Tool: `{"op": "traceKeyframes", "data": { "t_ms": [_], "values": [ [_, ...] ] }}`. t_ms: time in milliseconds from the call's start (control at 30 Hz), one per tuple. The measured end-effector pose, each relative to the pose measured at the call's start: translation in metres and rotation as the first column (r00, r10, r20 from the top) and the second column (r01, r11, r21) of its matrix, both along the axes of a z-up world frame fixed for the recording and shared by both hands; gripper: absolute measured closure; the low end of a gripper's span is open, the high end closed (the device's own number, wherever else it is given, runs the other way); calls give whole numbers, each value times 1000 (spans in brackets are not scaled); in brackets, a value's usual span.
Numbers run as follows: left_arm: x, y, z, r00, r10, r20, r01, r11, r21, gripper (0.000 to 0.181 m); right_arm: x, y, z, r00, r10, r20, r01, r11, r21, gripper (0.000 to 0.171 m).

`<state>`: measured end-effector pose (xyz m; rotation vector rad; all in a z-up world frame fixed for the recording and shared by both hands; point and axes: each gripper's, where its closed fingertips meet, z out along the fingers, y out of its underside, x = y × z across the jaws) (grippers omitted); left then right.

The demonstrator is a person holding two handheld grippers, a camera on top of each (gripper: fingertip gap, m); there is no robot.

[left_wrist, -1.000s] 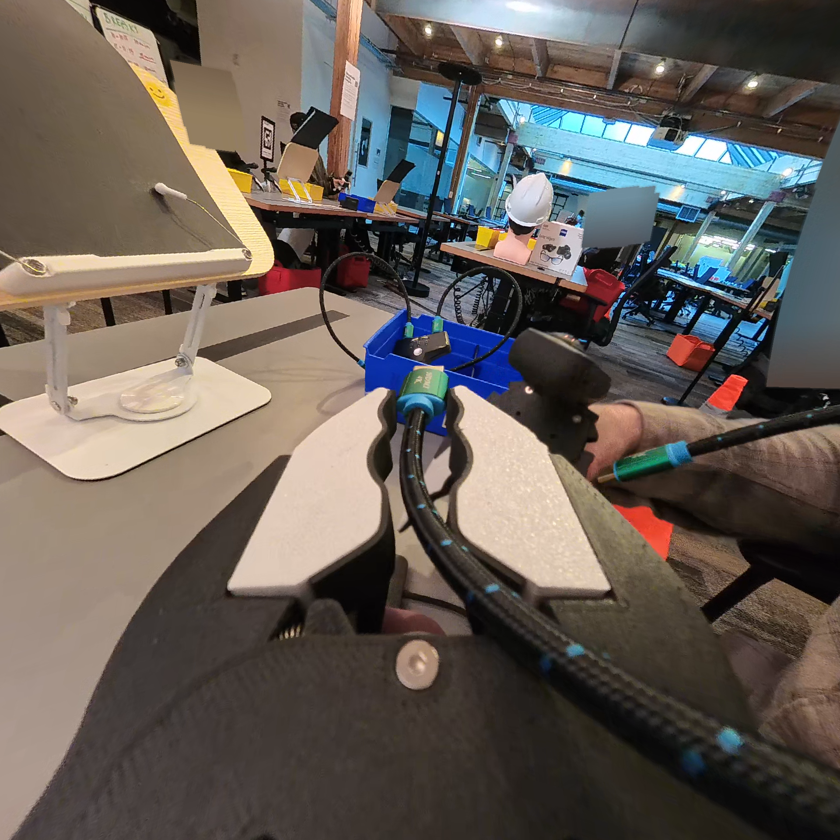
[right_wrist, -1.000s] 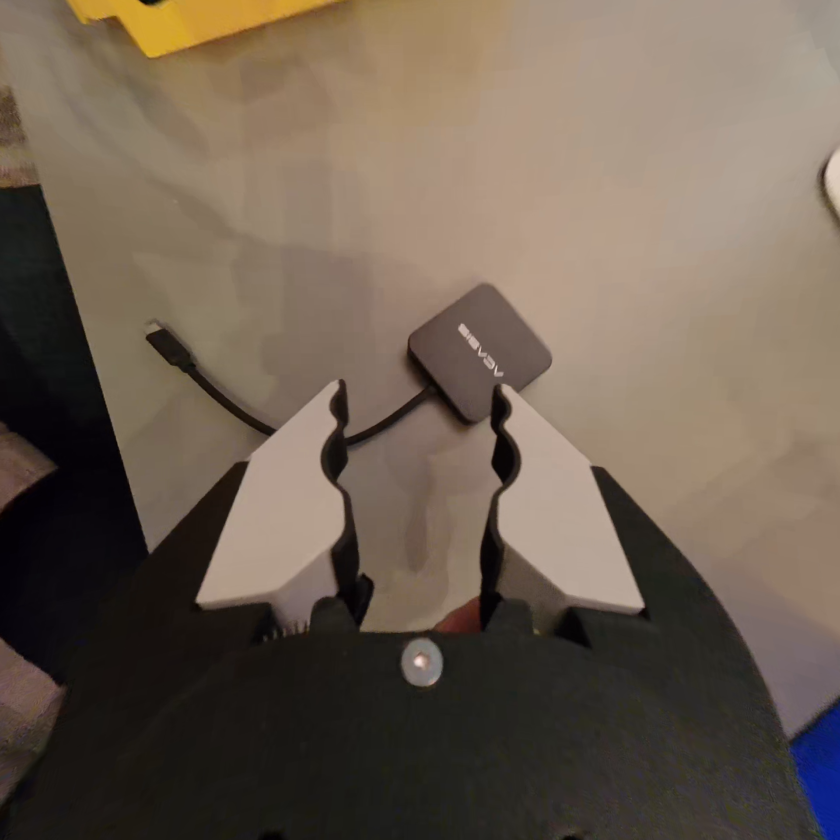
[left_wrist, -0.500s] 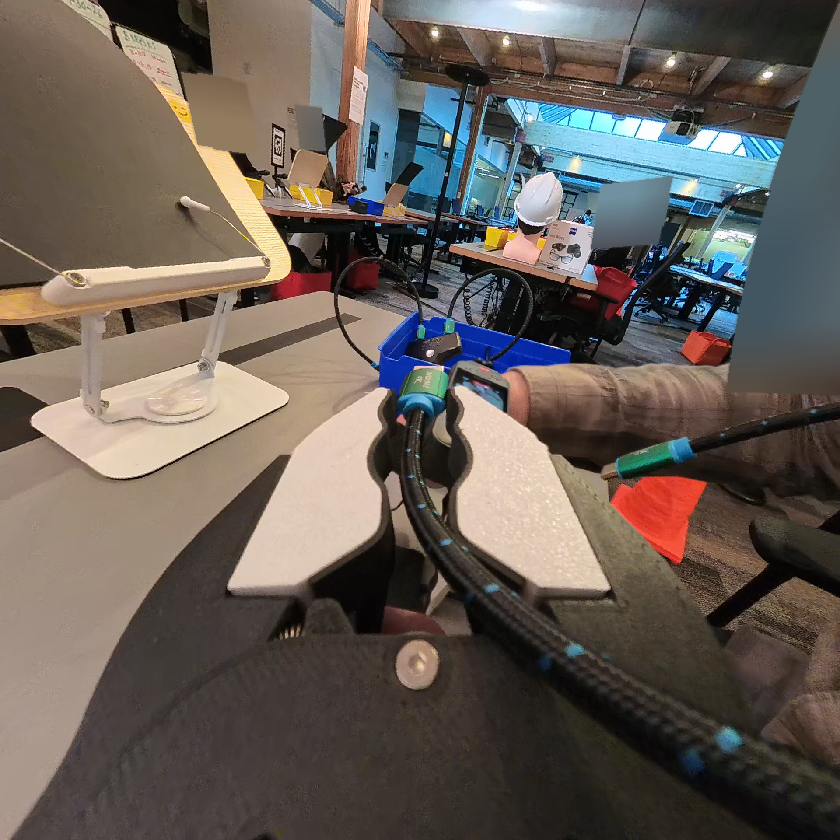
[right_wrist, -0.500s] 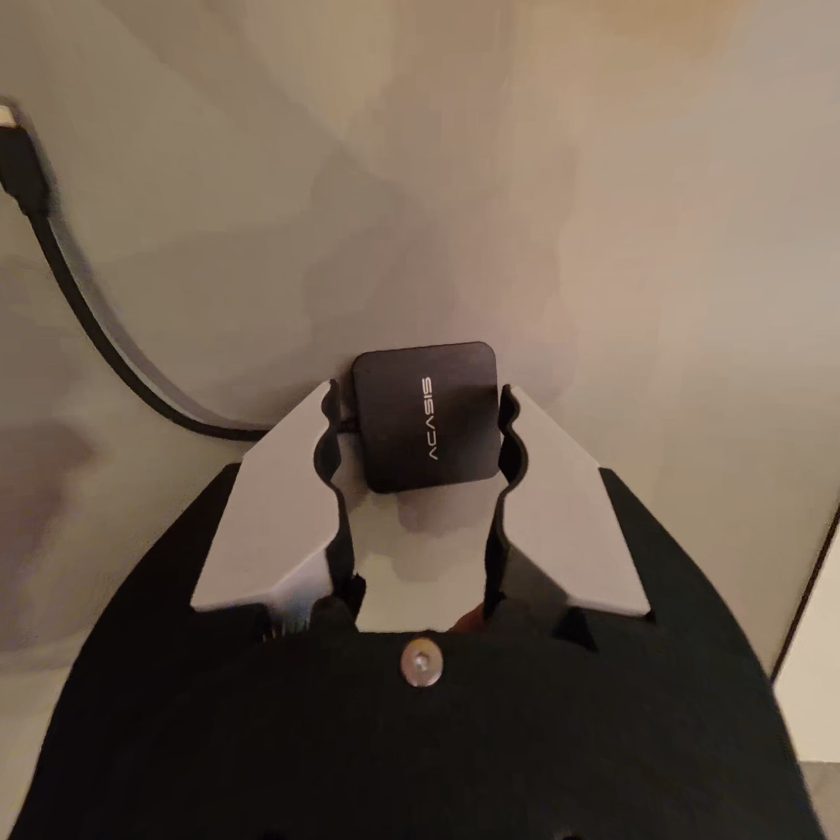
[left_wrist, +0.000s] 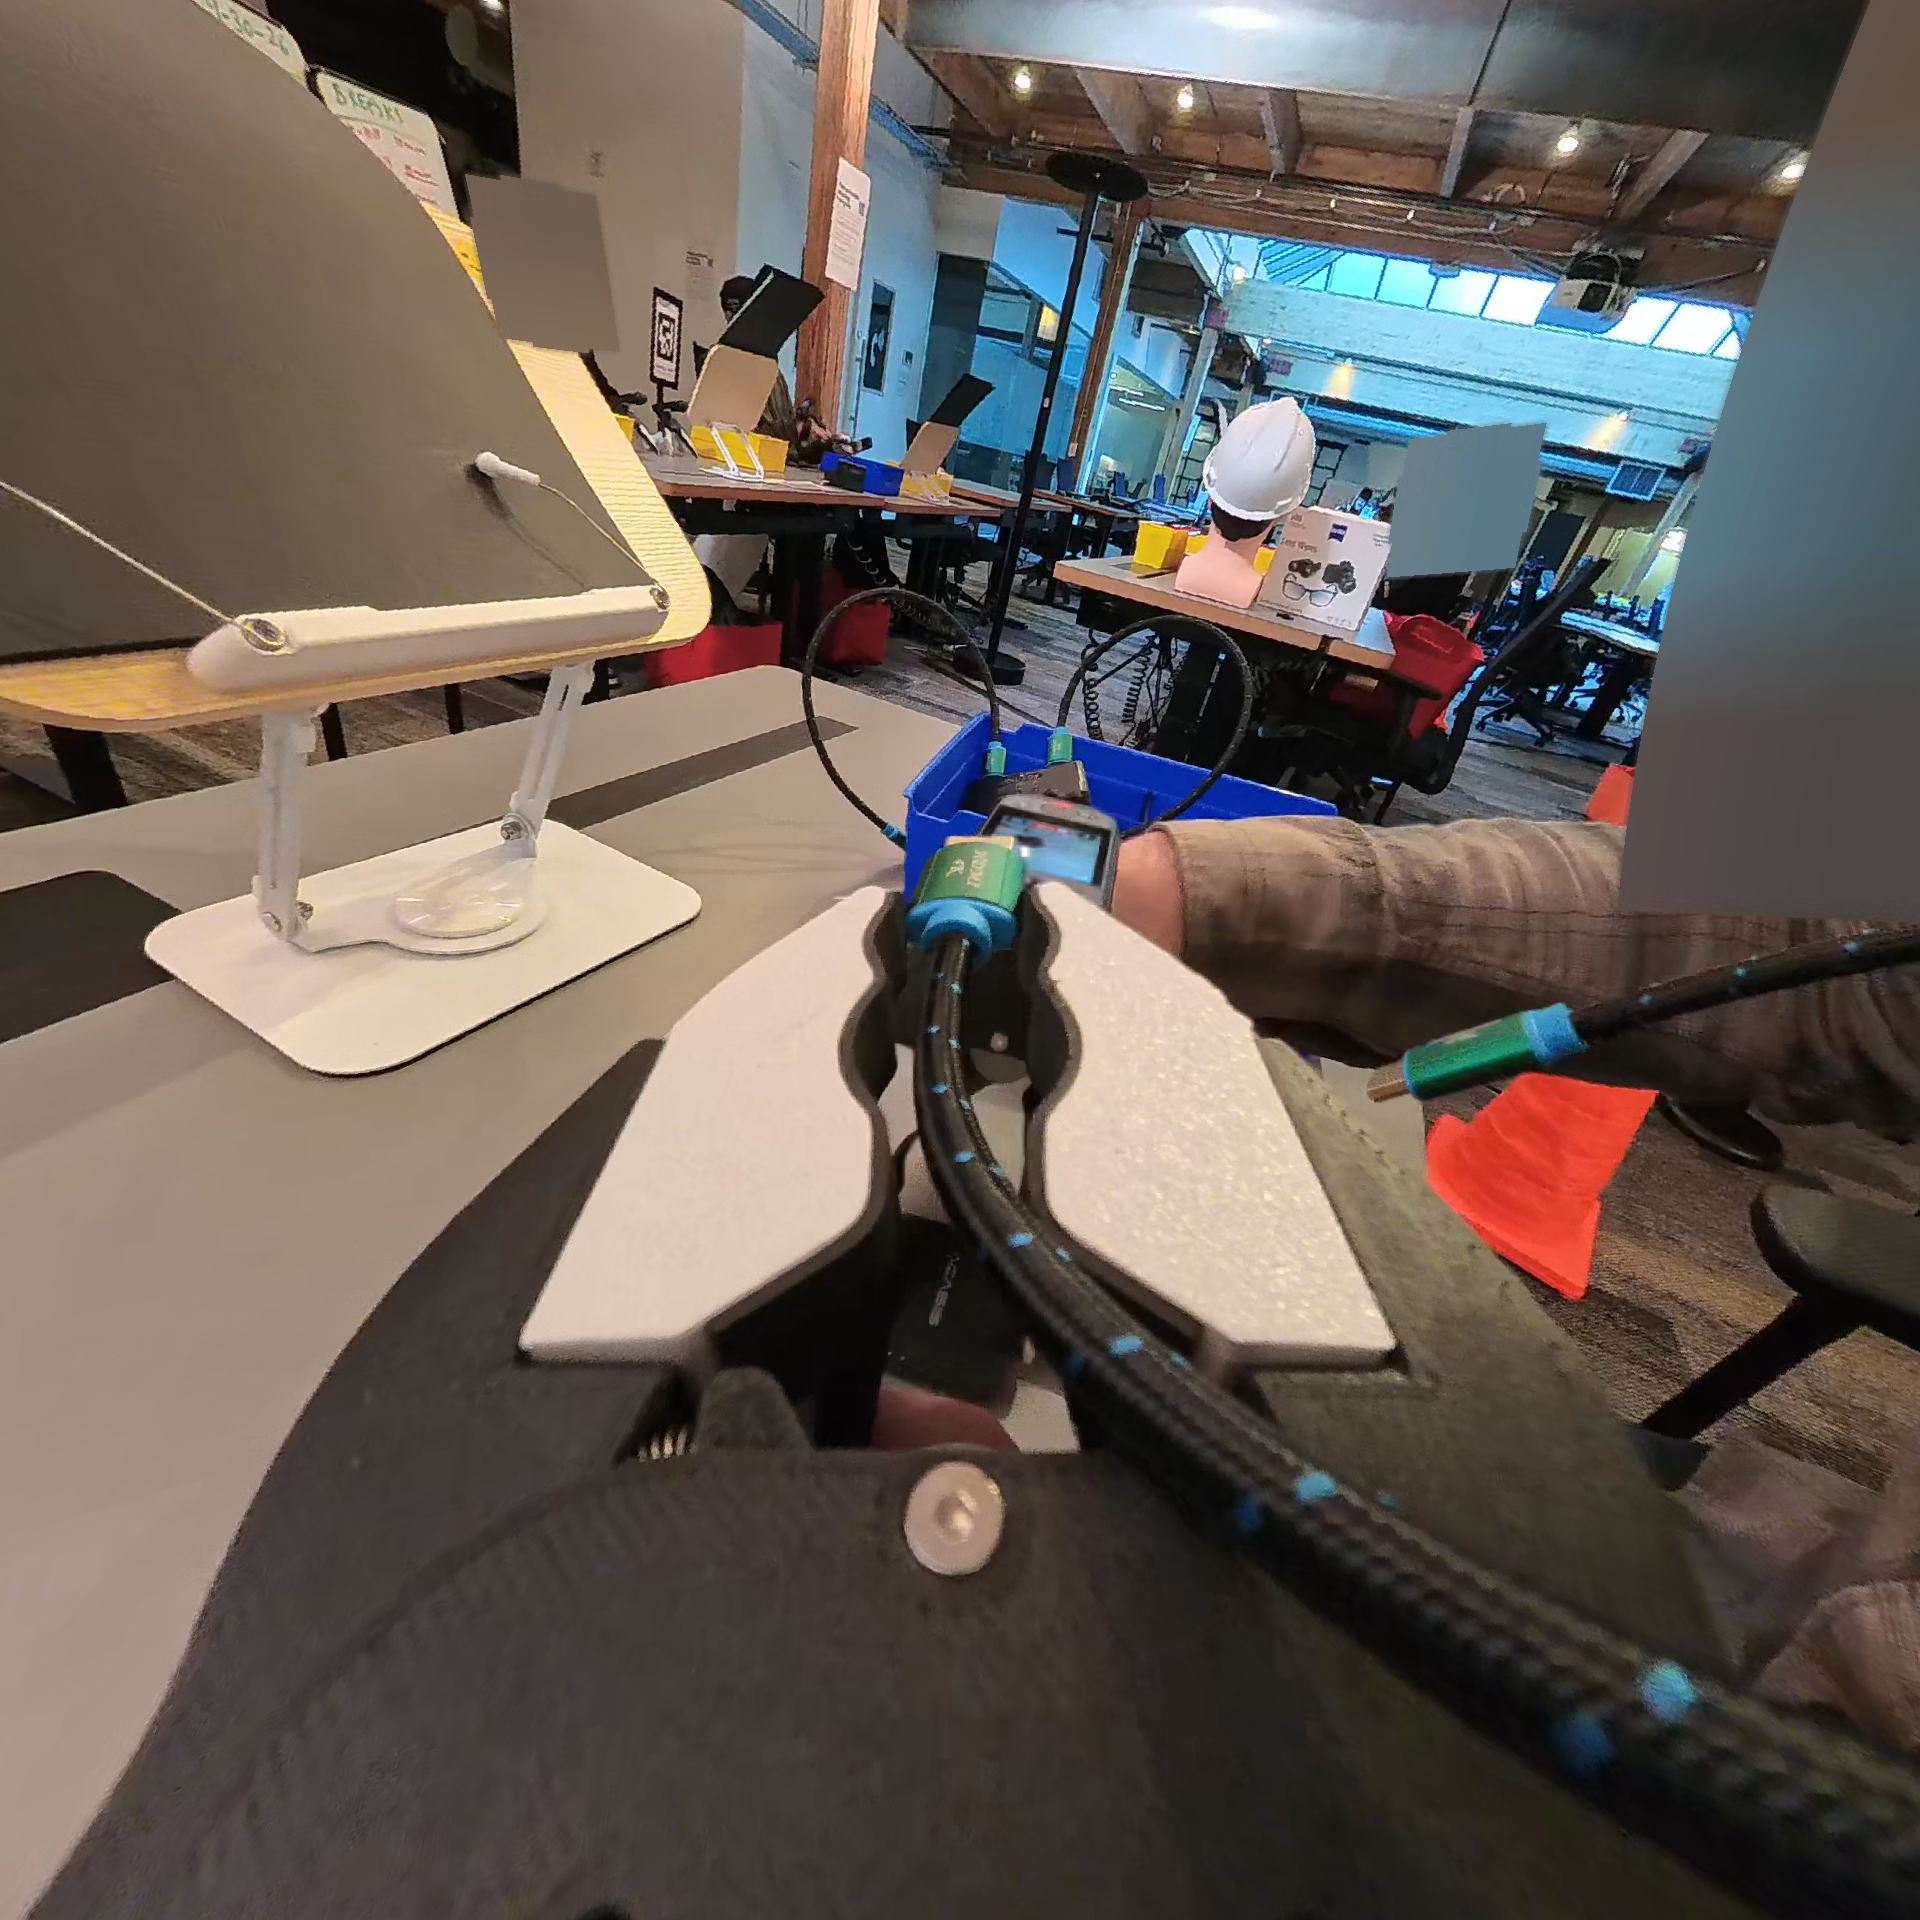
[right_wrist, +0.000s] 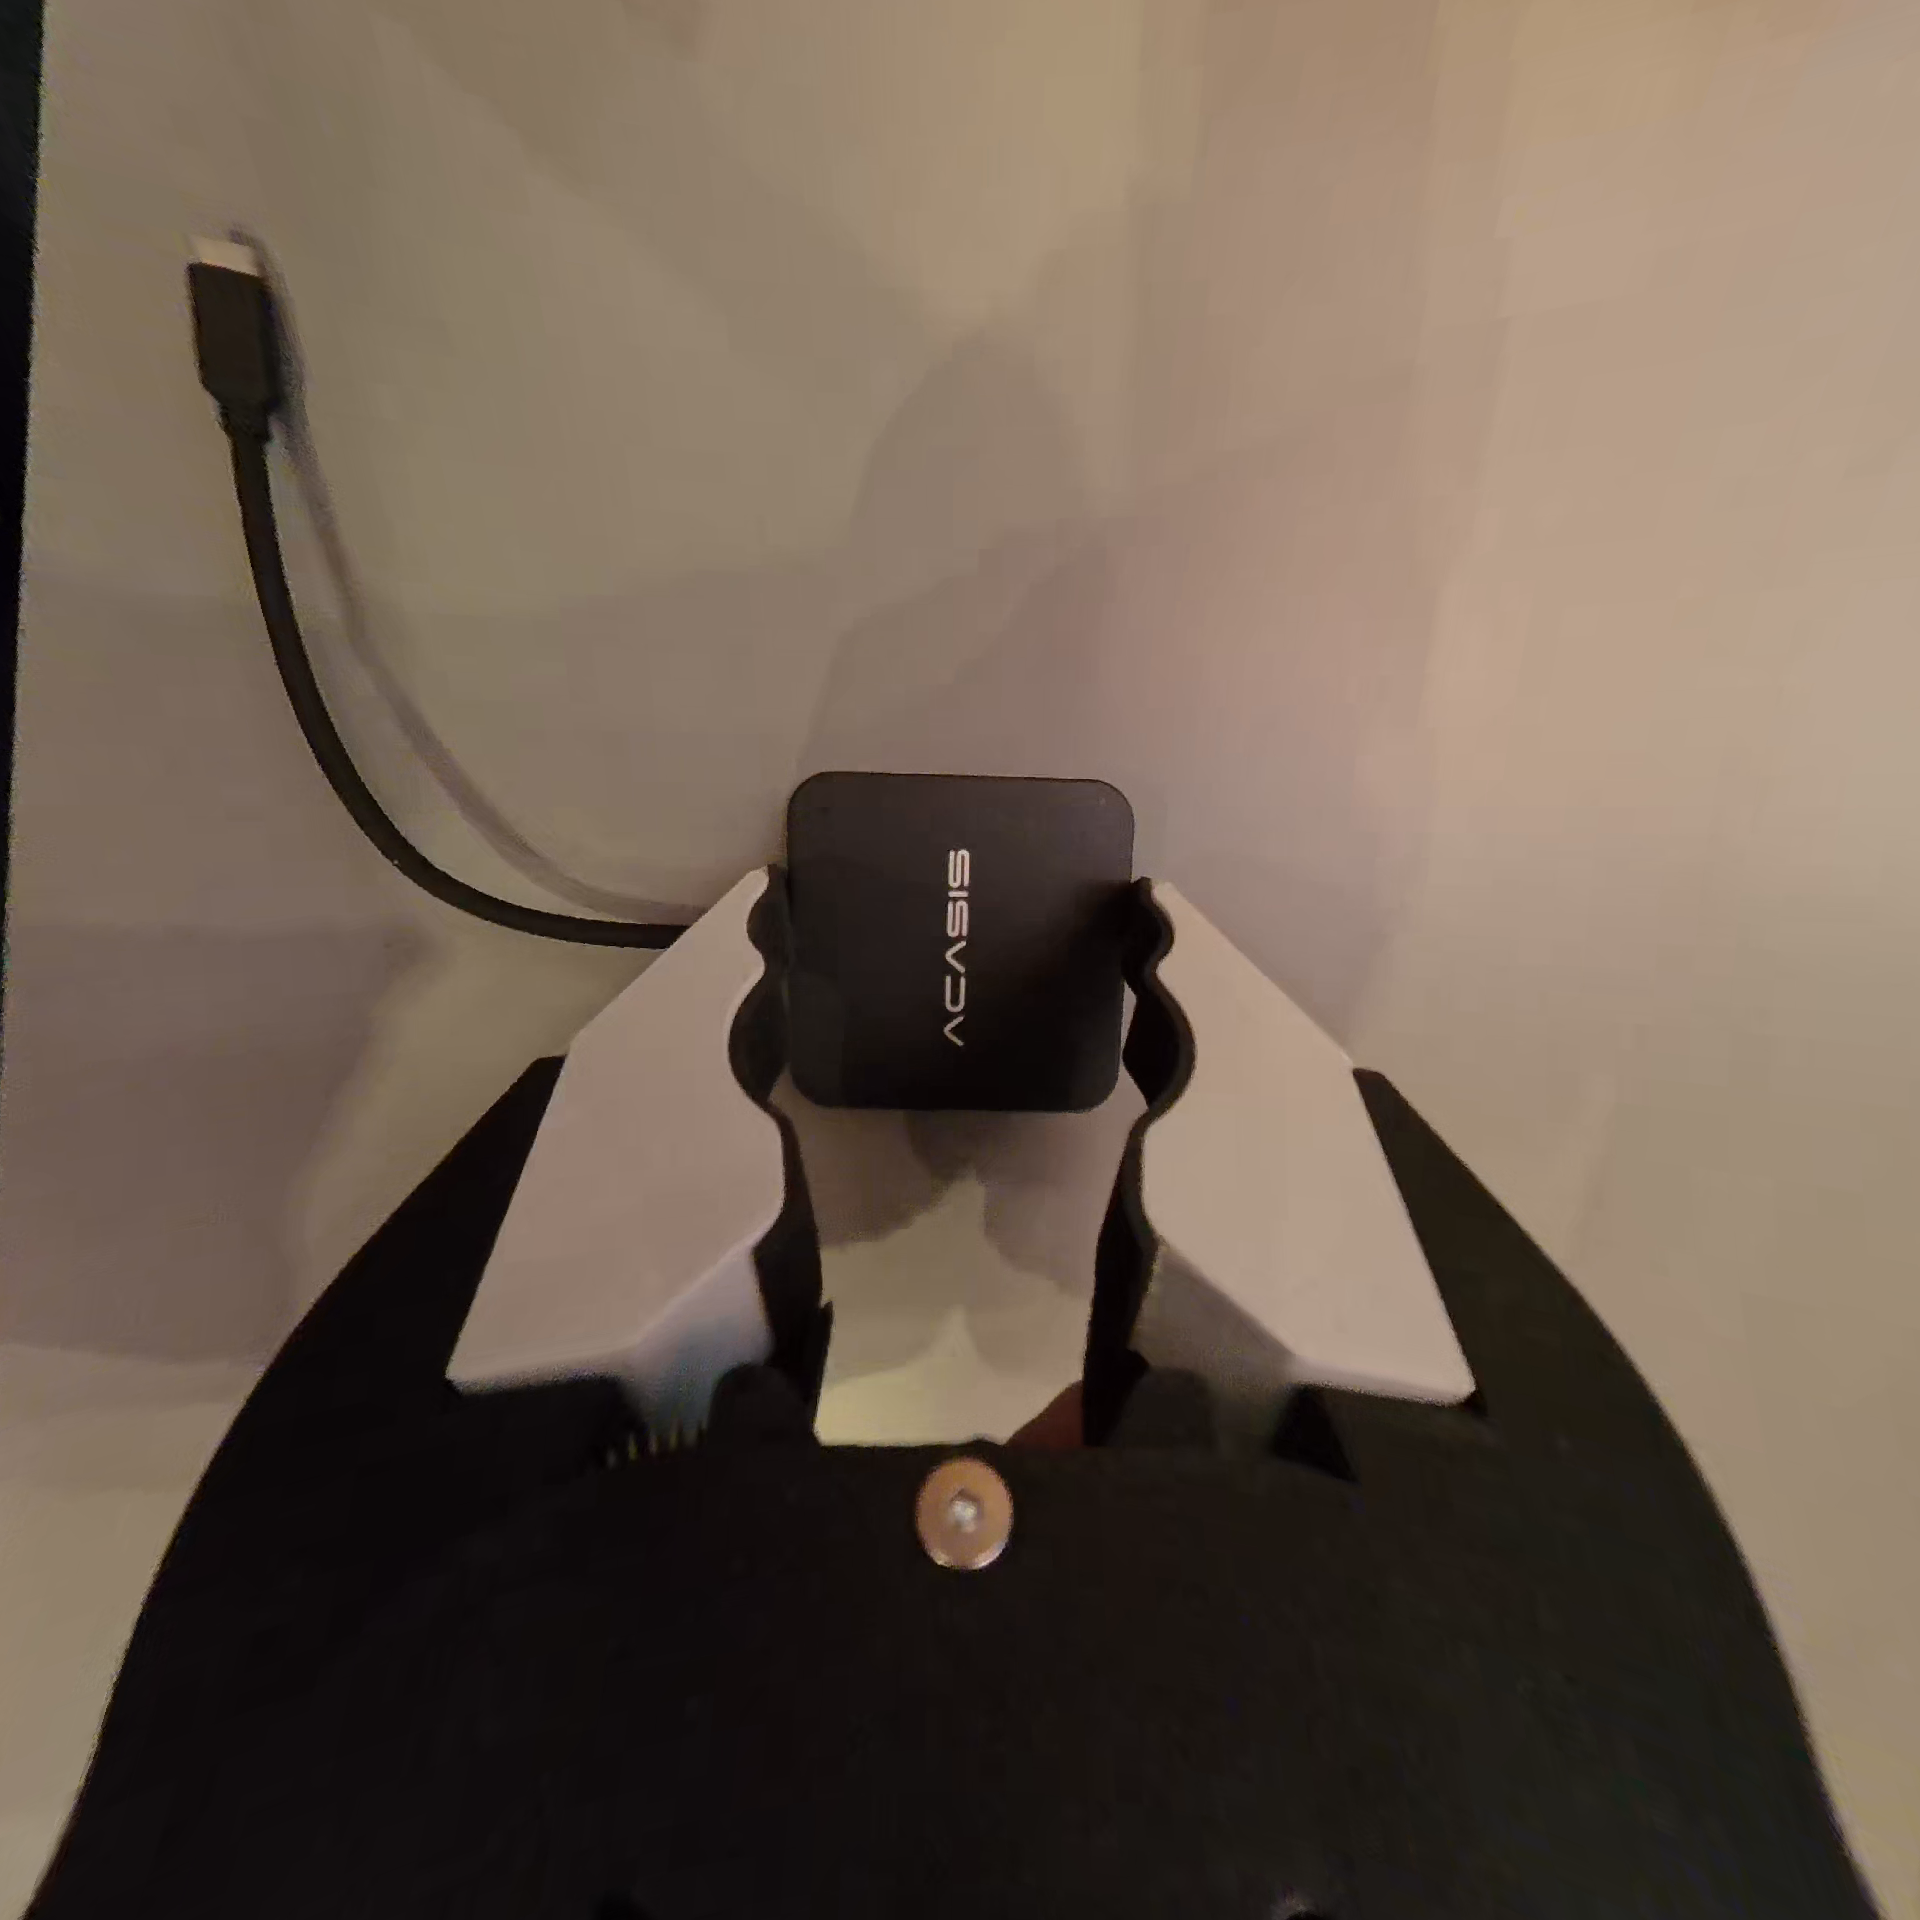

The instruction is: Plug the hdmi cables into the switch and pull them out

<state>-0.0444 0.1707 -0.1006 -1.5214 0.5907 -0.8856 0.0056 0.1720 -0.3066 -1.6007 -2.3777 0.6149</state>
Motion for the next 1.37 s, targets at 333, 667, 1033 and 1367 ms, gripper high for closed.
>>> {"op": "traceKeyframes", "data": {
  "t_ms": [333,667,1033,1367],
  "values": [
    [1,2,-6,999,6,-38,-6,1000,2,161,7,11,35,989,-85,-120,78,995,-66,109],
    [3,5,-19,994,1,-108,-1,1000,2,161,13,15,83,974,-85,-211,61,991,-118,109],
    [17,1,-25,991,-40,-126,40,999,0,161,15,18,128,973,-31,-228,4,993,-120,109],
    [18,3,-21,986,-37,-162,43,998,34,161,16,17,151,968,0,-253,-40,987,-156,109]
  ]
}}
